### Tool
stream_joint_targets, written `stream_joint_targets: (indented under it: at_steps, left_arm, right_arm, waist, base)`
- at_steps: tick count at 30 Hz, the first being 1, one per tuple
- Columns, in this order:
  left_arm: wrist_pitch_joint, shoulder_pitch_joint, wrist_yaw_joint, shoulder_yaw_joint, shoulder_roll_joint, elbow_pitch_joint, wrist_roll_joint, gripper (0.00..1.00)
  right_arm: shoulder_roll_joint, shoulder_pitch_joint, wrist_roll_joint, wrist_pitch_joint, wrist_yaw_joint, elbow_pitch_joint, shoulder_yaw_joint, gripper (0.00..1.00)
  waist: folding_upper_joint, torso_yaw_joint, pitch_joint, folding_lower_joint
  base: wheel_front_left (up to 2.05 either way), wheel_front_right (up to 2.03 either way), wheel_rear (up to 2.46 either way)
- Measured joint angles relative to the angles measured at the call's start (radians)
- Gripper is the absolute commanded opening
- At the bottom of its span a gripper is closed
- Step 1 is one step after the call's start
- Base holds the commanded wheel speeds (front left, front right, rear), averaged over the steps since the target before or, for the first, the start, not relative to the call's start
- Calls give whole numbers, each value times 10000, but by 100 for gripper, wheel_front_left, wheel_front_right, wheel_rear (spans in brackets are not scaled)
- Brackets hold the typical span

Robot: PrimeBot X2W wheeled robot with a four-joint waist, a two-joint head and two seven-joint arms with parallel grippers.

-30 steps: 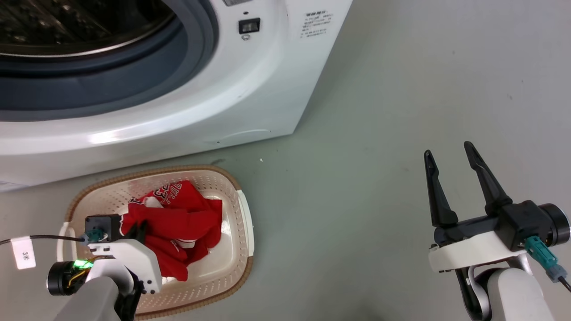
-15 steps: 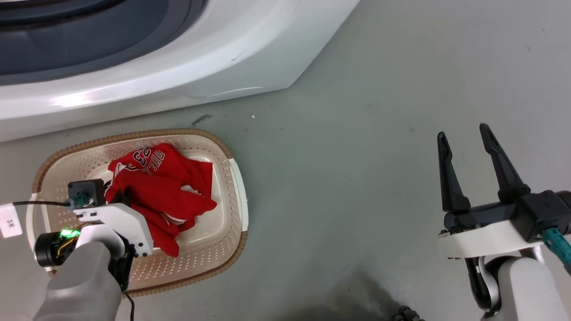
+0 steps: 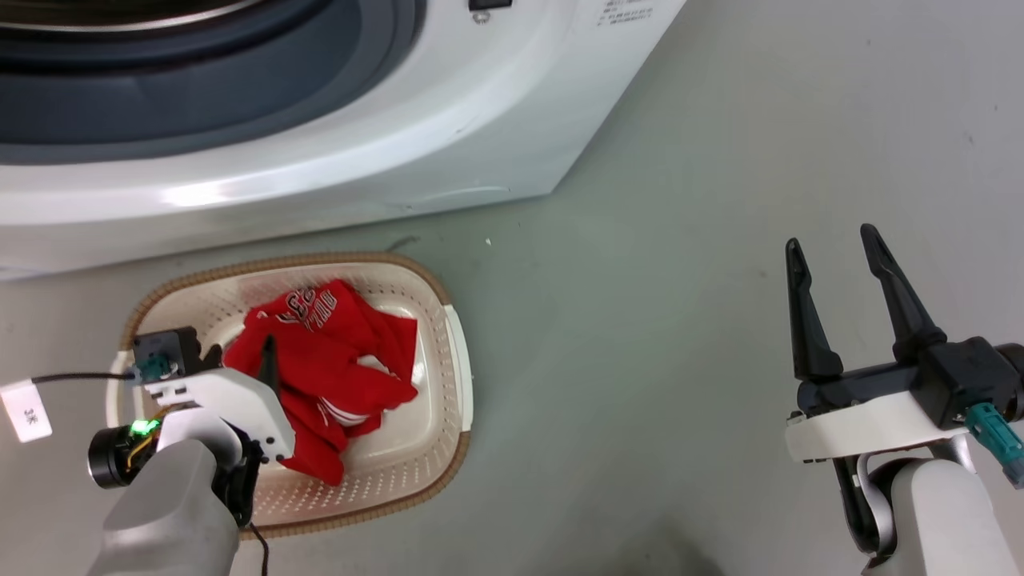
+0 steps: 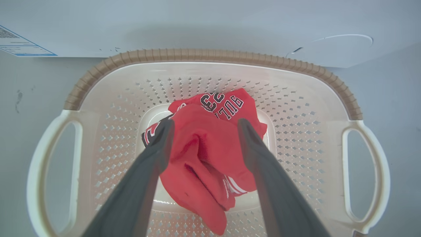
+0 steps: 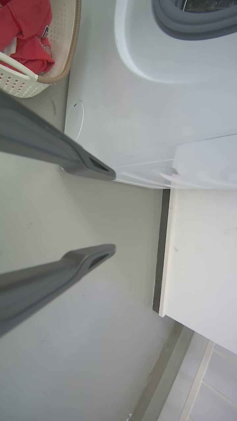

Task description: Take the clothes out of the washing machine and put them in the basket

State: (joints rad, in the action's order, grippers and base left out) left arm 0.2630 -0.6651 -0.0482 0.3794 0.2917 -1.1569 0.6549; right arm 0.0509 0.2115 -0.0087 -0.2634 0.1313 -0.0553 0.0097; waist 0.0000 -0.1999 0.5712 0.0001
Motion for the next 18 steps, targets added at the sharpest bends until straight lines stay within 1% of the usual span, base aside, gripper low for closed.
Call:
stream_joint_targets:
  at_steps: [4, 9, 10, 11, 13, 14, 15, 16, 18]
  left_arm:
    - [0, 434, -56, -443, 17, 800, -186, 100]
    - [0, 1045, -10, -1262, -27, 2389, -732, 100]
    - [0, 1045, -10, -1262, -27, 2389, -732, 100]
    - [0, 1339, 25, -1662, -153, 3106, -941, 100]
    - [2, 1646, 40, -2021, -265, 3875, -1252, 100]
    - [2, 1646, 40, -2021, -265, 3875, -1252, 100]
    - [0, 1809, 42, -2209, -328, 4309, -1425, 100]
    - [0, 2188, 59, -2592, -462, 5143, -1785, 100]
    - [2, 2587, 190, -2901, -533, 6032, -2261, 100]
  right_arm:
    - [-2, -16, 19, 0, 0, -203, -94, 100]
    - [0, -106, 75, 0, 0, -428, -297, 100]
    - [0, -106, 75, 0, 0, -428, -297, 100]
    - [-2, -203, 75, 0, 0, -502, -399, 100]
    - [0, -342, 88, 0, 0, -621, -533, 100]
    - [0, -342, 88, 0, 0, -621, -533, 100]
    - [2, -381, 104, 0, 0, -660, -575, 100]
    - [-6, -491, 165, 0, 0, -706, -623, 100]
    - [-2, -590, 169, 0, 0, -767, -675, 100]
  waist:
    - [0, 122, -644, 0]
    - [0, 349, -1556, -1]
    - [0, 349, -1556, -1]
    - [0, 469, -1923, -1]
    - [0, 602, -2295, -2]
    - [0, 602, -2295, -2]
    - [0, 669, -2486, -2]
    - [0, 796, -2851, -1]
    - [0, 921, -3205, -2]
  base:
    - [0, 0, 0]
    - [0, 0, 0]
    - [0, 0, 0]
    - [0, 0, 0]
    - [0, 0, 0]
    - [0, 0, 0]
    - [0, 0, 0]
    - [0, 0, 0]
    - [0, 0, 0]
